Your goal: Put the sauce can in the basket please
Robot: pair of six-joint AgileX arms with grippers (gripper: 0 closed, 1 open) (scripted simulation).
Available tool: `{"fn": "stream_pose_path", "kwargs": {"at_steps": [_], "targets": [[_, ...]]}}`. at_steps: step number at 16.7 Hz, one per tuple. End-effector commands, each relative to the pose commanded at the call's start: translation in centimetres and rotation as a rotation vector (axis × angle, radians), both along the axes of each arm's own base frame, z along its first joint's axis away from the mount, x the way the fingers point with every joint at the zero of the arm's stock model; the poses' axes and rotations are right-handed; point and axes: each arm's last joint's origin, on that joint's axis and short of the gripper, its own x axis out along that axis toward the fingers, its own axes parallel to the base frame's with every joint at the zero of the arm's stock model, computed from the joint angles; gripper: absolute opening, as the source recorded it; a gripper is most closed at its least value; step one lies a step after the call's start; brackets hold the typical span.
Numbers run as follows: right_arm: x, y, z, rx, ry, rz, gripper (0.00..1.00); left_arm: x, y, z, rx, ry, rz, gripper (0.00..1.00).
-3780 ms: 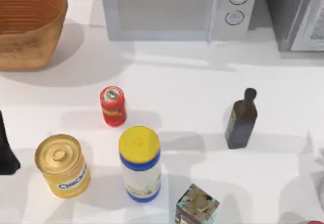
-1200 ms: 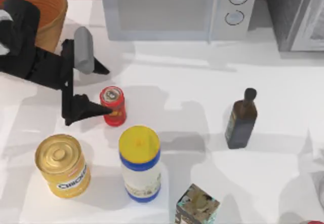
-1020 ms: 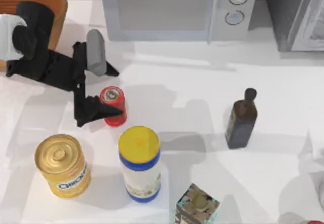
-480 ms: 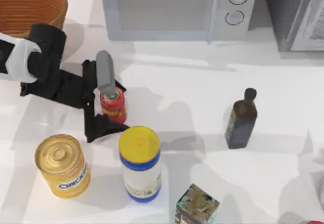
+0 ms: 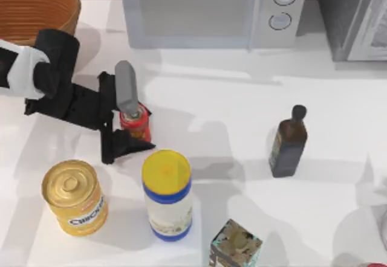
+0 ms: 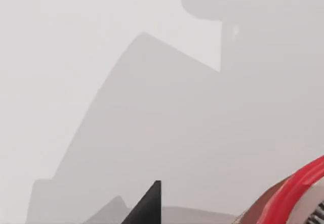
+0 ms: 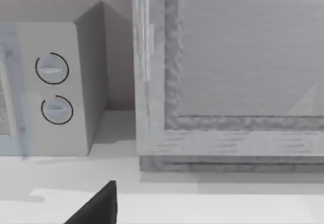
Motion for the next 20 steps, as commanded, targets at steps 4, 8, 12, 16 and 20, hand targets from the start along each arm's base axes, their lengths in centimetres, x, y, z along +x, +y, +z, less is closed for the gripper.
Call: {"fn": "stream_pose_path", "kwargs": {"at_steps": [4,8,12,16,20], "targets": [[0.0,0.0,0.0,0.0,0.0,0.0,1.0,0.0,0.0,0.0,0.0,0.0,0.0,0.25],[0.0,0.0,0.0,0.0,0.0,0.0,1.0,0.0,0.0,0.0,0.0,0.0,0.0,0.0],[0.0,0.0,0.0,0.0,0.0,0.0,1.0,0.0,0.0,0.0,0.0,0.0,0.0,0.0],[0.0,0.0,0.0,0.0,0.0,0.0,1.0,0.0,0.1,0.1,0.0,-0.003,0.002,0.0],[0.0,0.0,0.0,0.0,0.0,0.0,1.0,0.2,-0.5,1.5,0.033,0.045,0.04,0.0]]}}
